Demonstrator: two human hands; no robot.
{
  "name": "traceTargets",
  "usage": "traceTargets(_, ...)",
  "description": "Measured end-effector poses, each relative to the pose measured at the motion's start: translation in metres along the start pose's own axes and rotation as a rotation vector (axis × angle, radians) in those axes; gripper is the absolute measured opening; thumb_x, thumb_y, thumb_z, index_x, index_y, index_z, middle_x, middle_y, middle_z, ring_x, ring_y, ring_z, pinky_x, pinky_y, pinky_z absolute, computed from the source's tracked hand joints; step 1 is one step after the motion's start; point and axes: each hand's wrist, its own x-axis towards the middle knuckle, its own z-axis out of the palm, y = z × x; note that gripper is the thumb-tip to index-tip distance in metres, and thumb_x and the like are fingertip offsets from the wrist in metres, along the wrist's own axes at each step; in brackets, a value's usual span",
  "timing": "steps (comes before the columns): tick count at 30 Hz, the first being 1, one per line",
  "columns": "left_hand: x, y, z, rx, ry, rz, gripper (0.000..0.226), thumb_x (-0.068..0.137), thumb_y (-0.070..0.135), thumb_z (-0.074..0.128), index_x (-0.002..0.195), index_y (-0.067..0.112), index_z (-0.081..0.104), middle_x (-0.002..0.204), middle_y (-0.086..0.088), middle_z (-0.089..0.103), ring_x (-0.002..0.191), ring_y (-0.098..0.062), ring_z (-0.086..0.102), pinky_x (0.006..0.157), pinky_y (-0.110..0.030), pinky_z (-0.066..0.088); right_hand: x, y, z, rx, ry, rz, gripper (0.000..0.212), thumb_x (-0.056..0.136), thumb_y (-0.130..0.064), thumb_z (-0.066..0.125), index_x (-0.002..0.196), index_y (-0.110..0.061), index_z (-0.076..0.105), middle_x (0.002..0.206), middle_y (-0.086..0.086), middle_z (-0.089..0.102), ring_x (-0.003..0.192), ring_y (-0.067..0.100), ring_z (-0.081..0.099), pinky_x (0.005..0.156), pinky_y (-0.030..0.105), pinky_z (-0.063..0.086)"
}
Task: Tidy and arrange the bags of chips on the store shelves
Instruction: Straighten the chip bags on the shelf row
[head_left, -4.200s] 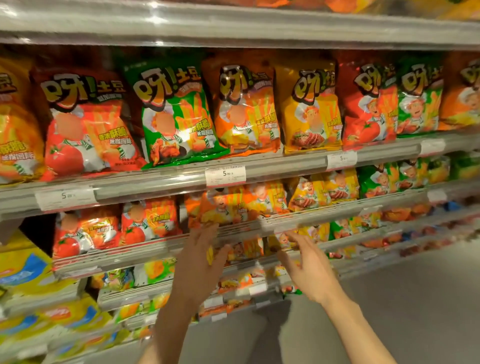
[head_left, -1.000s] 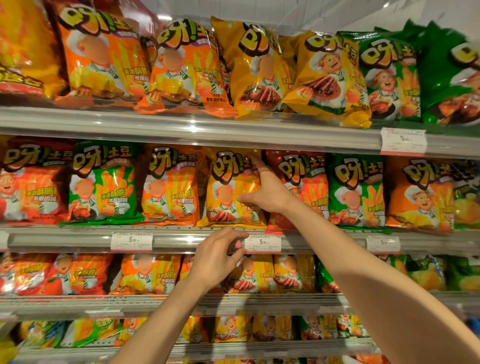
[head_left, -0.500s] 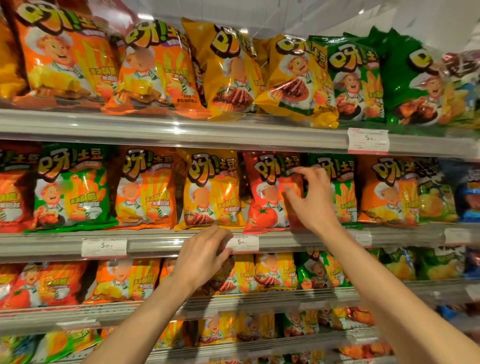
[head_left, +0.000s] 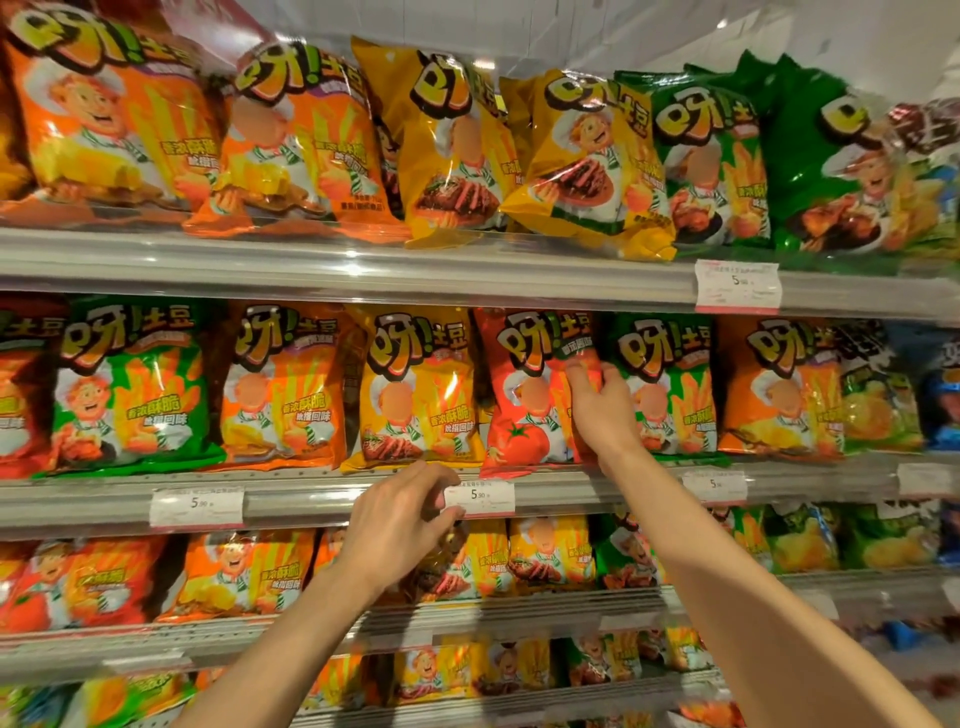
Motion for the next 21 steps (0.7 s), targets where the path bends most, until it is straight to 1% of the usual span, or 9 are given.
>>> traceTargets(2, 0.0, 0.0, 0.0, -0.004, -0.002, -0.004, 0.029, 0.082, 0.04, 0.075, 0.106, 0.03, 0.063, 0.079, 0.02, 0.056, 0.075, -0.004, 0.06, 0.059, -0.026, 0.05, -0.004, -0.001, 0.007, 0.048, 0.051, -0.012, 0.035, 0.099, -0.041, 0.052, 0.122, -0.016, 0.052, 0.102, 0.002, 0.063, 0.102, 0.025, 0.062, 0.086, 0.033, 0.047)
traceTargets(4, 0.0, 0.0, -0.001, -0.009, -0.008, -0.008, 0.028, 0.082, 0.041, 0.075, 0.106, 0.03, 0.063, 0.079, 0.019, 0.056, 0.076, -0.005, 0.06, 0.059, -0.027, 0.051, -0.006, 0.0, 0.013, 0.052, 0.081, -0.012, 0.046, 0.098, -0.044, 0.052, 0.131, -0.013, 0.049, 0.114, 0.008, 0.064, 0.109, 0.028, 0.061, 0.095, 0.04, 0.049)
traceTargets(6, -0.001, 0.001, -0.001, -0.016, -0.009, -0.021, 0.028, 0.083, 0.041, 0.074, 0.106, 0.031, 0.063, 0.08, 0.019, 0.057, 0.076, -0.005, 0.06, 0.06, -0.028, 0.051, -0.006, 0.0, 0.016, 0.033, 0.107, -0.015, 0.053, 0.098, -0.045, 0.051, 0.138, -0.01, 0.045, 0.122, 0.011, 0.062, 0.113, 0.03, 0.058, 0.097, 0.04, 0.047)
traceTargets(9, -0.001, 0.002, -0.001, -0.024, -0.009, -0.039, 0.027, 0.083, 0.042, 0.073, 0.107, 0.033, 0.062, 0.082, 0.018, 0.058, 0.077, -0.004, 0.059, 0.061, -0.029, 0.05, -0.007, 0.0, 0.018, 0.004, 0.125, -0.03, 0.051, 0.101, -0.043, 0.049, 0.137, -0.008, 0.045, 0.113, 0.006, 0.057, 0.112, 0.028, 0.056, 0.09, 0.032, 0.041)
traceTargets(12, -0.002, 0.002, -0.001, -0.033, -0.018, -0.041, 0.027, 0.084, 0.041, 0.073, 0.107, 0.032, 0.063, 0.082, 0.018, 0.058, 0.076, -0.005, 0.058, 0.06, -0.027, 0.049, -0.008, 0.0, 0.017, 0.0, 0.11, -0.029, 0.049, 0.101, -0.044, 0.047, 0.136, -0.009, 0.045, 0.111, 0.004, 0.056, 0.112, 0.028, 0.057, 0.086, 0.03, 0.038)
traceTargets(14, -0.003, 0.001, -0.001, -0.044, -0.023, -0.039, 0.028, 0.084, 0.04, 0.073, 0.109, 0.032, 0.063, 0.083, 0.017, 0.057, 0.076, -0.005, 0.058, 0.06, -0.025, 0.047, -0.013, 0.001, 0.014, -0.003, 0.092, -0.035, 0.058, 0.1, -0.049, 0.045, 0.143, -0.011, 0.039, 0.127, 0.008, 0.058, 0.121, 0.028, 0.054, 0.093, 0.032, 0.04)
traceTargets(16, -0.005, 0.001, -0.001, -0.058, -0.015, -0.039, 0.028, 0.084, 0.04, 0.073, 0.11, 0.031, 0.064, 0.085, 0.018, 0.057, 0.077, -0.004, 0.058, 0.06, -0.023, 0.046, -0.023, 0.003, 0.009, -0.029, 0.083, -0.056, 0.068, 0.098, -0.055, 0.044, 0.152, -0.017, 0.029, 0.147, 0.007, 0.048, 0.134, 0.026, 0.046, 0.107, 0.037, 0.038)
traceTargets(18, -0.007, 0.0, 0.001, -0.079, -0.004, -0.042, 0.03, 0.085, 0.041, 0.072, 0.111, 0.029, 0.064, 0.087, 0.017, 0.057, 0.08, -0.006, 0.059, 0.061, -0.026, 0.049, -0.041, 0.009, 0.002, -0.069, 0.082, -0.094, 0.073, 0.097, -0.058, 0.046, 0.156, -0.022, 0.021, 0.156, 0.003, 0.038, 0.142, 0.02, 0.037, 0.115, 0.04, 0.033)
traceTargets(21, -0.012, 0.001, 0.006, -0.124, 0.024, -0.037, 0.033, 0.088, 0.04, 0.069, 0.116, 0.024, 0.064, 0.093, 0.012, 0.057, 0.087, -0.008, 0.056, 0.069, -0.03, 0.05, -0.079, 0.027, -0.011, -0.161, 0.031, -0.128, 0.078, 0.094, -0.065, 0.044, 0.157, -0.031, 0.011, 0.163, -0.006, 0.023, 0.149, 0.014, 0.023, 0.12, 0.041, 0.024)
